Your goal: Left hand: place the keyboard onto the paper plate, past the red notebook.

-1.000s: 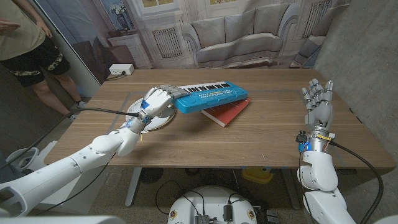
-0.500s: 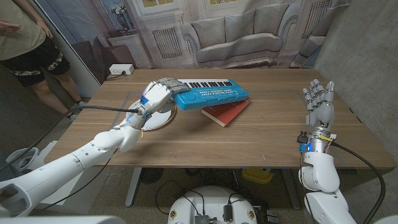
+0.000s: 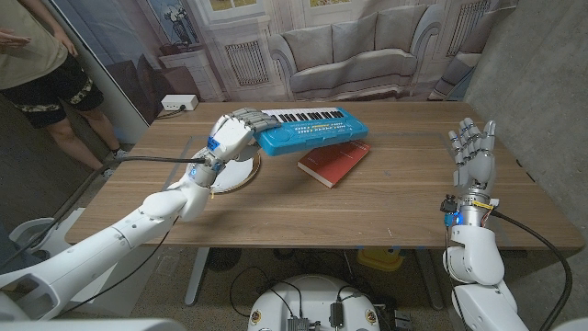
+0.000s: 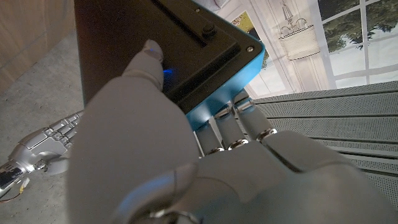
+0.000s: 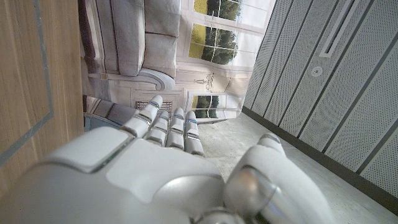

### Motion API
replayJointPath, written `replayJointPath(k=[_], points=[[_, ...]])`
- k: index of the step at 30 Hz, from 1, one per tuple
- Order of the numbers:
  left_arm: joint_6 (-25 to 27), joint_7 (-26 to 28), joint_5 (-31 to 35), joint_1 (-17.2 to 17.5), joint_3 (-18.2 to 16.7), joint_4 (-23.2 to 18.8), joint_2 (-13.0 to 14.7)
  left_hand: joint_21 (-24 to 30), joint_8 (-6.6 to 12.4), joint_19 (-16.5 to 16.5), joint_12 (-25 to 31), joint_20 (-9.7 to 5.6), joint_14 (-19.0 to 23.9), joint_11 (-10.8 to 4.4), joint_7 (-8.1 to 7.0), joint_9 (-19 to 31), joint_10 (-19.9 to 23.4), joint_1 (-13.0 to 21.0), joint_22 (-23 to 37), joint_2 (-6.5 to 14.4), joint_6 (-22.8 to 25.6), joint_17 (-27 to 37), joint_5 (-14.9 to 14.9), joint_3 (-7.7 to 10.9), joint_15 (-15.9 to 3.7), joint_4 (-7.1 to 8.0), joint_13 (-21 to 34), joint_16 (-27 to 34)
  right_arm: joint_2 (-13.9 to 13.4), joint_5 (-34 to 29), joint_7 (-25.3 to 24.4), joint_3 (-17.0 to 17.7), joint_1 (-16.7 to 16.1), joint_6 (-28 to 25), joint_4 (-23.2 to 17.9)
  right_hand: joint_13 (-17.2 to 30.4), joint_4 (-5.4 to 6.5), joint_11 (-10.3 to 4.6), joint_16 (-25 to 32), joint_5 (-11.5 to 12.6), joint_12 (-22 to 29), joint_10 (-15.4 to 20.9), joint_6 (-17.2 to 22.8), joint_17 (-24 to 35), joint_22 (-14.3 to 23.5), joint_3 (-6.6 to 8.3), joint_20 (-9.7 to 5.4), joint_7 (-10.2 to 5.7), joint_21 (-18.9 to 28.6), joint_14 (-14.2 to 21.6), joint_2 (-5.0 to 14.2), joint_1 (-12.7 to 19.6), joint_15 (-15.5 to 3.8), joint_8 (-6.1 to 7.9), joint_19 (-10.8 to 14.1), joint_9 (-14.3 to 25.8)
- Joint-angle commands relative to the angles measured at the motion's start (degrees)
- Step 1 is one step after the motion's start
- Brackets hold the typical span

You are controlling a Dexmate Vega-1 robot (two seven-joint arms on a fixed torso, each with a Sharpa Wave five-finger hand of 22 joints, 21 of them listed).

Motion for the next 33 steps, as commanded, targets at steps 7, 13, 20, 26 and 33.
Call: replayJointPath(k=[7, 13, 20, 26, 33], points=[[1.2, 0.1, -1.0, 1.0, -1.4, -0.8, 0.3, -0.2, -0.53, 0.3, -0.3, -4.11, 0.5, -0.06, 2.23, 0.4, 0.4, -0.1, 0.2, 0.4, 2.5, 0.0, 0.1, 1.06, -6.72, 0.53, 0.1, -0.2, -0.5, -0.1, -0.5, 0.0, 0.7, -2.4, -0.8, 0.2, -0.02, 0.06, 0.0, 0.1, -0.1, 0.5, 0.5, 0.2, 0.3, -0.05, -0.18, -0.01, -0.4, 0.7, 0.38, 0.1, -0.06, 0.18, 0.5, 0.3], [3.2, 0.1, -2.7, 1.5, -1.0, -2.1, 2.3, -0.2, -0.73, 0.2, -0.4, -4.05, 0.5, -0.07, 2.25, 0.4, 0.3, 0.0, 0.3, 0.4, 2.4, 0.0, 0.1, 1.17, -6.74, 0.52, 0.1, -0.3, -0.6, 0.0, -0.5, -0.5, 1.5, -2.7, -0.3, 0.2, -0.03, 0.13, 0.0, 0.1, -0.1, 0.5, 0.5, 0.2, 0.3, -0.06, -0.18, 0.0, -0.4, 0.7, 0.41, 0.1, -0.09, 0.18, 0.5, 0.3], [5.6, -0.2, -4.3, 2.7, -1.1, -3.9, 4.3, -0.3, -1.05, 0.3, -0.6, -4.02, 0.4, -0.08, 2.15, 0.4, 0.2, 0.0, 0.3, 0.4, 2.0, 0.0, 0.1, 1.3, -6.73, 0.5, 0.1, -0.4, -0.9, 0.1, -0.5, -0.7, 2.3, -3.1, 0.0, 0.2, -0.05, 0.08, 0.0, 0.1, -0.1, 0.5, 0.5, 0.2, 0.3, -0.08, -0.2, -0.02, -0.5, 0.7, 0.45, 0.1, -0.03, 0.16, 0.6, 0.3], [7.9, -0.2, -5.3, 4.3, -1.7, -5.5, 5.7, -0.4, -1.24, 0.3, -0.7, -4.02, 0.4, -0.08, 2.07, 0.5, 0.1, 0.0, 0.3, 0.3, 1.9, 0.0, 0.1, 1.39, -6.73, 0.47, 0.1, -0.5, -1.4, 0.2, -0.5, -0.9, 2.7, -3.8, 0.1, 0.2, -0.06, 0.15, 0.0, 0.1, -0.1, 0.5, 0.5, 0.2, 0.3, -0.12, -0.2, 0.01, -0.5, 0.7, 0.47, 0.1, 0.0, 0.16, 0.6, 0.3], [10.8, 0.0, -6.2, 6.5, -3.0, -7.4, 6.8, -0.4, -1.46, 0.5, -0.7, -4.08, 0.4, -0.09, 2.08, 0.5, 0.1, 0.0, 0.3, 0.3, 1.7, 0.0, 0.1, 1.52, -6.78, 0.41, 0.1, -0.5, -1.6, 0.2, -0.6, -1.0, 2.8, -3.6, 0.3, 0.2, -0.08, 0.14, 0.0, 0.1, -0.1, 0.5, 0.5, 0.2, 0.3, -0.15, -0.19, 0.01, -0.6, 0.7, 0.53, 0.1, -0.02, 0.14, 0.6, 0.3]])
